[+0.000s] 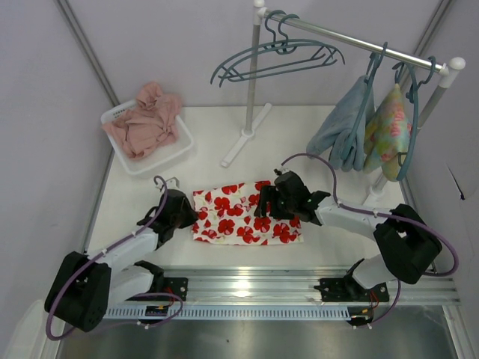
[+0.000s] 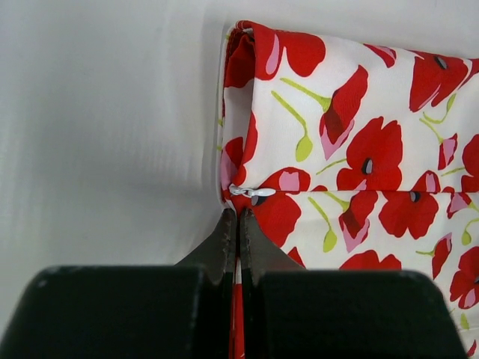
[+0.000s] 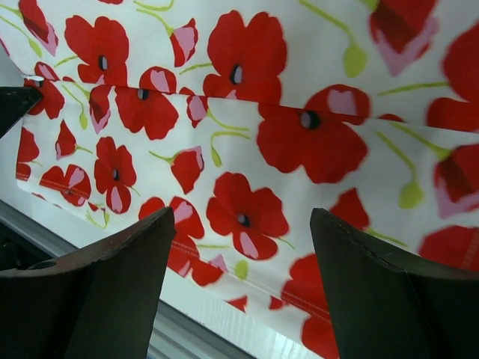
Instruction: Place the skirt on the hanger
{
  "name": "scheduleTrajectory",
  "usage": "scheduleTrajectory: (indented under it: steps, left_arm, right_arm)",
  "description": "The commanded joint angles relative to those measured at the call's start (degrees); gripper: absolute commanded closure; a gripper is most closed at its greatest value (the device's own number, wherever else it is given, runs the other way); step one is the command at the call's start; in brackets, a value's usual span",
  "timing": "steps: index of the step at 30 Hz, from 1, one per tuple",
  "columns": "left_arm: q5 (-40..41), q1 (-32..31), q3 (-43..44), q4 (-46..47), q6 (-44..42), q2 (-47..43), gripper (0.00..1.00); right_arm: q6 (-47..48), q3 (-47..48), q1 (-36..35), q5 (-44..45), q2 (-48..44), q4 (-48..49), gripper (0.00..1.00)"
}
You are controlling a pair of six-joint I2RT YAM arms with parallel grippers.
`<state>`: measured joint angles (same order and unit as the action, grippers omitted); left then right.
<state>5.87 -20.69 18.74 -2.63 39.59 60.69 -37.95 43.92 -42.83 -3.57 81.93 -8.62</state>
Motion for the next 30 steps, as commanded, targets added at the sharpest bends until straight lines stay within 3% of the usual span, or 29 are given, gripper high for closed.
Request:
scheduleTrajectory:
  steps: [1, 13, 22, 27, 29, 30]
  left_arm:
    - [0.63, -3.3, 2.08, 4.83, 1.98, 1.71, 1.0]
    - [5.2, -17.18, 10.77, 12.12, 10.85, 18.75, 1.0]
    - [10.21, -28.43, 25.0, 11.86, 21.92, 32.81, 1.0]
    - [9.69, -29.85, 29.51, 9.41, 22.9, 36.69, 1.0]
    - [9.07, -29.76, 29.77, 9.05, 20.97, 35.39, 0.94]
    - [8.99, -29.67, 29.69, 9.05, 19.57, 34.51, 0.85]
  right_arm:
    - [-1.77, 1.78, -0.59, -1.0, 2.44, 3.52, 0.2]
    - [0.25, 1.52, 5.91, 9.8, -16.69, -8.33, 0.18]
    - [2.97, 2.66, 12.85, 11.75, -27.78, -18.35, 0.15]
    - [4.82, 5.46, 14.88, 9.73, -29.11, -22.22, 0.12]
    - [5.52, 6.7, 14.97, 7.54, -28.58, -23.45, 0.12]
    - [5.61, 6.96, 14.97, 6.57, -28.32, -23.46, 0.11]
